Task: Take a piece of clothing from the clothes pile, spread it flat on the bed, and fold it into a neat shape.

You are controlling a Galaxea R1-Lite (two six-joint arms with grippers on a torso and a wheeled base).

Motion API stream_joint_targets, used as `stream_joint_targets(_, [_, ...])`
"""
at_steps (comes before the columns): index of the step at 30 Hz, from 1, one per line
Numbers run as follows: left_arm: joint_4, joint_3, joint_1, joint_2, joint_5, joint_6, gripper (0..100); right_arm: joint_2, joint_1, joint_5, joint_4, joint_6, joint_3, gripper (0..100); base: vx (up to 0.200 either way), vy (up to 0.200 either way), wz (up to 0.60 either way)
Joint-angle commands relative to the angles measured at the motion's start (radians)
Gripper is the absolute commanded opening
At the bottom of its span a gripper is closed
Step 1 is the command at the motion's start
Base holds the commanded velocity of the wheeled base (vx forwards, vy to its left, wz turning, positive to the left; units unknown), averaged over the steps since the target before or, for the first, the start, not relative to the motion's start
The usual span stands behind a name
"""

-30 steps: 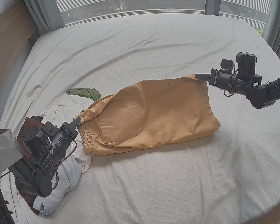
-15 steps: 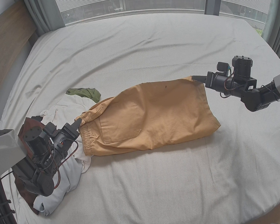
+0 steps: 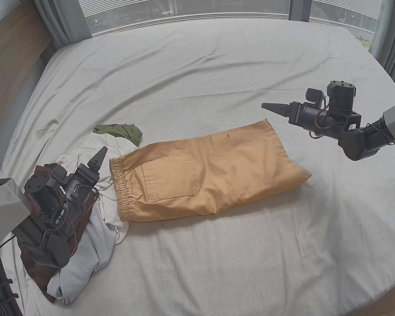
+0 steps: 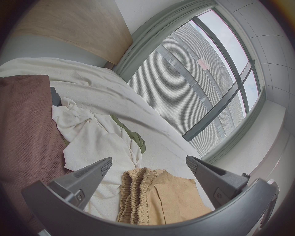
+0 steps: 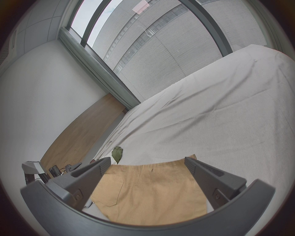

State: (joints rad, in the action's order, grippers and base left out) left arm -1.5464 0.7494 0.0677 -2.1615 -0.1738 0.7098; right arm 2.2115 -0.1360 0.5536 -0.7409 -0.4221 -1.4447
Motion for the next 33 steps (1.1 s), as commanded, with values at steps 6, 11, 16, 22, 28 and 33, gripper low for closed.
stream_joint_targets(6, [0.0, -0.171, 0.018, 0.181, -0.151, -0.006, 100, -0.248, 0.038, -0.04, -0.034, -0.009, 0.452, 100, 0.0, 0.0, 0.0])
stream_joint_targets(11, [0.0, -0.285, 0.04, 0.235, -0.257, -0.015, 100, -0.243, 0.088, -0.041, -0.215, -0.007, 0.609, 100, 0.0, 0.0, 0.0])
stream_joint_targets(16, [0.0, -0.344, 0.089, 0.233, -0.285, -0.07, 100, -0.24, 0.108, -0.041, -0.33, -0.047, 0.747, 100, 0.0, 0.0, 0.0])
stream_joint_targets(22, [0.0, -0.357, 0.109, 0.186, -0.28, -0.141, 100, -0.2, 0.102, -0.043, -0.321, -0.053, 0.768, 100, 0.0, 0.0, 0.0])
stream_joint_targets(28, [0.0, -0.358, 0.109, 0.173, -0.282, -0.158, 100, -0.13, 0.093, -0.044, -0.322, -0.06, 0.762, 100, 0.0, 0.0, 0.0])
stream_joint_targets(33, [0.0, -0.358, 0.109, 0.173, -0.28, -0.159, 100, -0.104, 0.084, -0.043, -0.322, -0.086, 0.754, 100, 0.0, 0.0, 0.0])
